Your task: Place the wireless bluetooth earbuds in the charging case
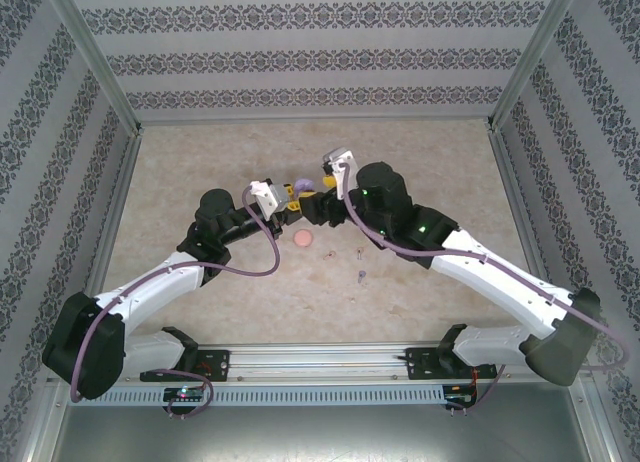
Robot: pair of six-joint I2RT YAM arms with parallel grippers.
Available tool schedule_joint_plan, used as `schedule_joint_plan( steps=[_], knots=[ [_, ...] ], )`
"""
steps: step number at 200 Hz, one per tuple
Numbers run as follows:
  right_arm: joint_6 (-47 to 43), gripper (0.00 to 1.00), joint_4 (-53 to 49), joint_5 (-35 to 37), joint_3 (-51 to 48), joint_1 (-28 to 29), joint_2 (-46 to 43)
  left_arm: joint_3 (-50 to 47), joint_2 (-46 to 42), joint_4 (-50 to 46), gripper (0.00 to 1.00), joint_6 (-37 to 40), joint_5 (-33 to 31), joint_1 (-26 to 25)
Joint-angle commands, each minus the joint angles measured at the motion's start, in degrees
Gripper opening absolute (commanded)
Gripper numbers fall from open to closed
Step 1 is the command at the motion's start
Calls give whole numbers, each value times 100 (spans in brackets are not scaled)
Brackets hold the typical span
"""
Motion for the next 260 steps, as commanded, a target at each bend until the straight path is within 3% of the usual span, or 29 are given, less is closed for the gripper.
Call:
schedule_joint_plan(
  steps=[1, 43, 76, 138, 196, 260],
  knots=[
    [476, 70, 253, -412, 82, -124, -201, 172, 43, 353, 0, -96, -60, -78],
    [941, 70, 333, -510, 42, -258, -370, 162, 88, 411, 0, -123, -123, -73],
    [1878, 70, -193, 110, -213, -616, -702, 40, 49, 596, 0, -188, -492, -78],
    [3799, 67, -1874, 1382, -1641, -982, -1241, -417, -103, 1341, 0, -436, -1317, -76],
    [5278, 61, -2142, 1449, -2513, -631, -577, -759, -139, 1862, 0, -755, -1336, -77],
    [5803, 54, -2214, 1457, -2097, -88, 1008, -1078, -378, 2080, 0, -842, -1398, -75]
  ],
)
